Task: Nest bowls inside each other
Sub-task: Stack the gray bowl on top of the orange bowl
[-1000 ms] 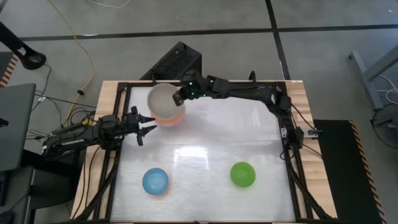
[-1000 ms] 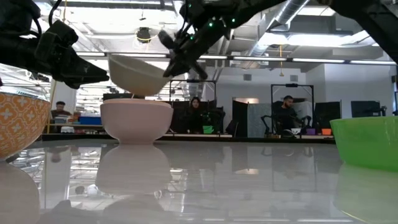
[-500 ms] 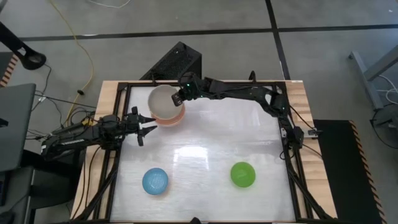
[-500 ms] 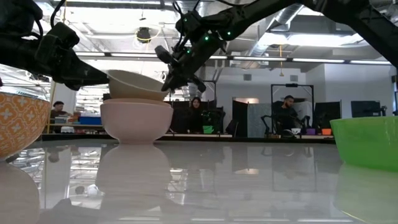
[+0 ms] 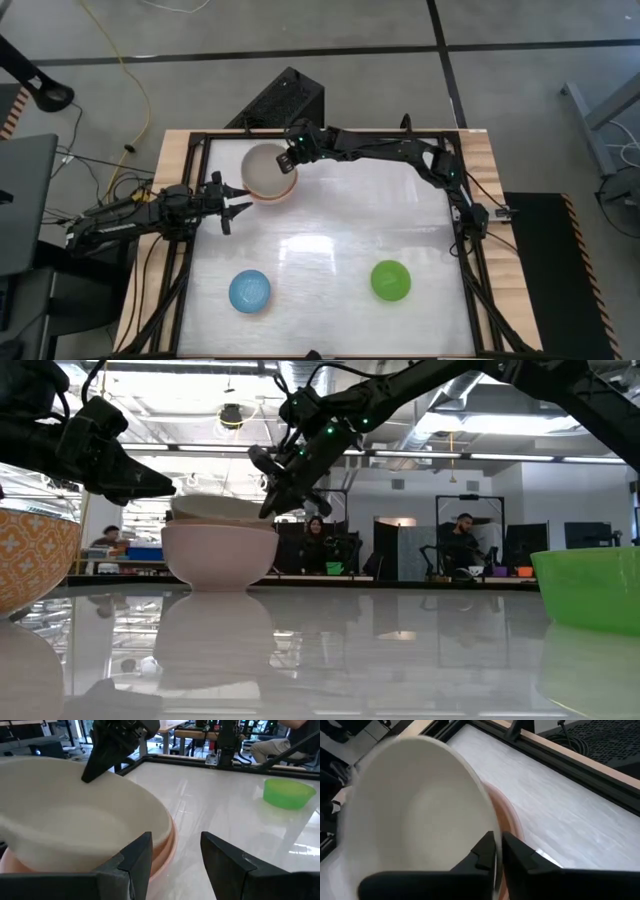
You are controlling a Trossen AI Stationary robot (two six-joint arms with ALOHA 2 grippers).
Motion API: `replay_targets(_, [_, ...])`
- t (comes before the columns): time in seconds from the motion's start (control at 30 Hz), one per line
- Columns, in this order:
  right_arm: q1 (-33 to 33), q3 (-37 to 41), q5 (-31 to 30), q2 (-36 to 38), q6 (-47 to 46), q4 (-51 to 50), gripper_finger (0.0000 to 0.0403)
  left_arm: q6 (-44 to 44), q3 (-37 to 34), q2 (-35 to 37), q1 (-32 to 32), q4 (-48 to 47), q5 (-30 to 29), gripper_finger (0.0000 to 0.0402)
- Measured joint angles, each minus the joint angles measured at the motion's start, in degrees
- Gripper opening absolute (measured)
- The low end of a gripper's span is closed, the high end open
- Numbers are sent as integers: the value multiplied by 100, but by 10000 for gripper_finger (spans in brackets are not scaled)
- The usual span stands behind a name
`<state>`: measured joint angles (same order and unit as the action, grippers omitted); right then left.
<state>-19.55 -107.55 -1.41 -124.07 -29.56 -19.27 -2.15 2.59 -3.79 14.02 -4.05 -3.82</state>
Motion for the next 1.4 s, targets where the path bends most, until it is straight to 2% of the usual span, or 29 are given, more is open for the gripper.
replay_targets(0.4, [2,-14,-52,6,4,-248,101,0,0,0,0,0,-1,158])
replay_targets(0.73, [-99,-506,-43,26,489,-420,196,0,0,0,0,0,-3,158])
replay_targets(0.9, [-14,-612,384,31,589,-463,213,0,0,0,0,-1,-3,158])
replay_targets(1.0, [285,-612,362,31,756,-593,197,0,0,0,0,0,-3,158])
replay_targets(1.07, [515,-612,-91,31,928,-685,170,0,-1,0,0,-1,-3,158])
replay_targets(1.2, [809,-493,-957,31,1103,-714,88,0,0,0,1,0,-5,158])
replay_targets(1.3, [794,-446,-1158,11,1077,-863,23,0,0,0,0,0,-5,158])
replay_targets(1.4, [653,-448,-1175,4,977,-919,13,0,0,0,0,-1,-5,158])
